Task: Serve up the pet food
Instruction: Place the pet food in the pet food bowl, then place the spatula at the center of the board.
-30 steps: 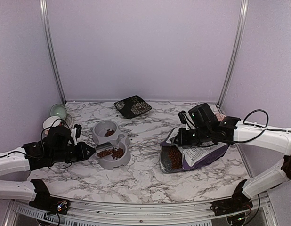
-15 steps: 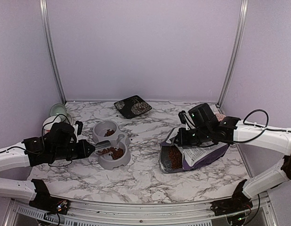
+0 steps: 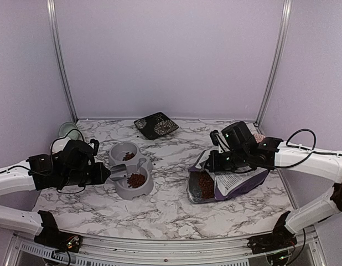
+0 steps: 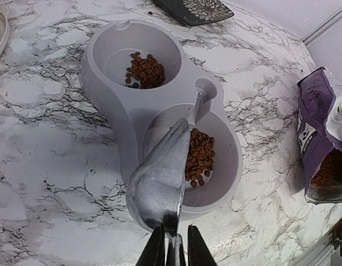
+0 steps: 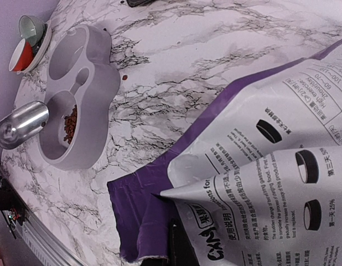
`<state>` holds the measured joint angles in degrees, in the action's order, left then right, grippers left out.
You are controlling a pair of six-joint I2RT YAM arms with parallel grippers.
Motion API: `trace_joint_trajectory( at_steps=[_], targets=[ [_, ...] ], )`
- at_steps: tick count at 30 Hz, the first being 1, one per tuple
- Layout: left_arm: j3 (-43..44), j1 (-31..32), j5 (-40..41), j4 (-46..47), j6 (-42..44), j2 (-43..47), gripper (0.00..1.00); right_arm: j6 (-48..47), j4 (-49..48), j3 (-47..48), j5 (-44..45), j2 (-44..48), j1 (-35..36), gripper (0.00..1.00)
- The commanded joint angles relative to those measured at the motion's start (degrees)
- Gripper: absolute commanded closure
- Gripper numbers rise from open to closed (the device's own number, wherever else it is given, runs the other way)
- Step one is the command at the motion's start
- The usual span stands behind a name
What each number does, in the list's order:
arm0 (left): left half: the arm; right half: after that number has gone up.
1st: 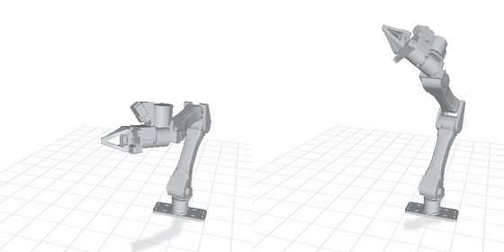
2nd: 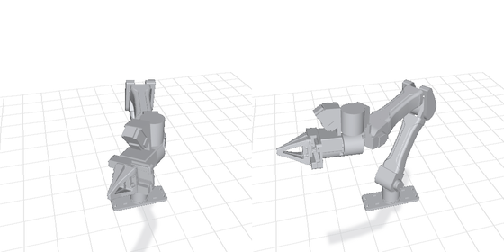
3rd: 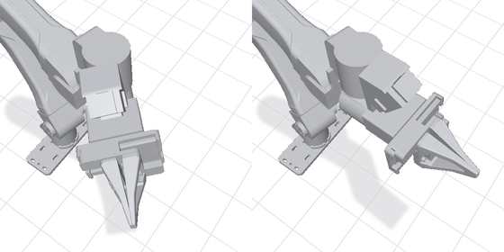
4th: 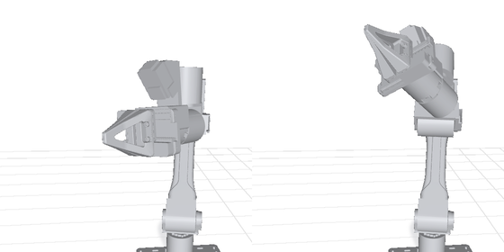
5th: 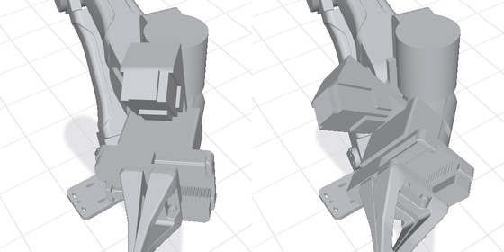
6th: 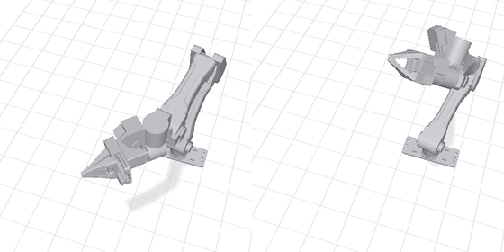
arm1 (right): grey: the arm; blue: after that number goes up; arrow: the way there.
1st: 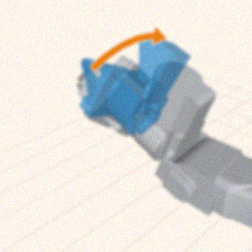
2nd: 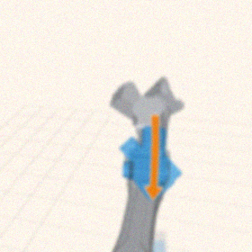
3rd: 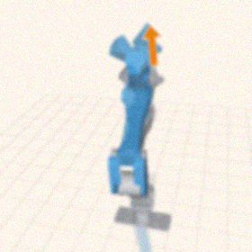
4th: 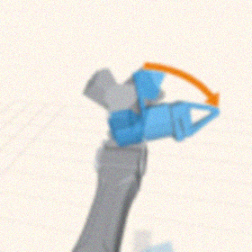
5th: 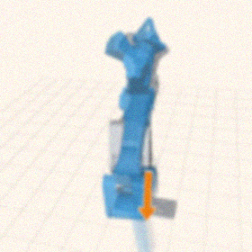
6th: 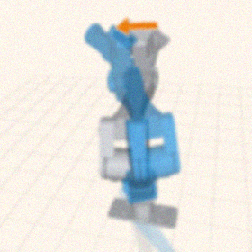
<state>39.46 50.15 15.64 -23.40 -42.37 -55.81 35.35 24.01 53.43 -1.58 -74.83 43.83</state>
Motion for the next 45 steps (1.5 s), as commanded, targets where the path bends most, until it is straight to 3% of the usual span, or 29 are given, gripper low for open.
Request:
trace_joint_trajectory(
  at_steps=[1, 13, 20, 28, 39, 45],
  targets=[
    [2.27, 1.15, 3.61, -3.71, 0.62, -0.25, 1.0, 0.59, -2.49, 1.94, 0.75, 0.85, -0.58, 1.0],
    [7.18, 2.79, 4.65, -5.4, 0.76, -1.67, 1.0, 0.59, -3.65, 0.37, 0.71, 2.24, -0.59, 1.0],
    [9.21, 3.59, 1.46, -1.52, -0.01, -2.09, 1.0, 0.46, -4.22, -0.92, 0.54, 3.59, -0.59, 1.0],
    [7.07, 3.63, -7.45, 12.3, -3.46, -5.81, 1.0, -0.01, -3.97, -2.72, 1.03, 6.78, -0.59, 1.0],
    [7.52, 4.91, -16.43, 32.23, -8.54, -20.73, 1.0, 0.01, -3.1, -5.08, 1.22, 10.99, -0.68, 1.0],
    [12.54, 7.89, -17.74, 35.11, -9.31, -30.78, 1.0, 0.39, -2.39, -6.83, 1.49, 14.17, -0.65, 1.0]
  ],
)
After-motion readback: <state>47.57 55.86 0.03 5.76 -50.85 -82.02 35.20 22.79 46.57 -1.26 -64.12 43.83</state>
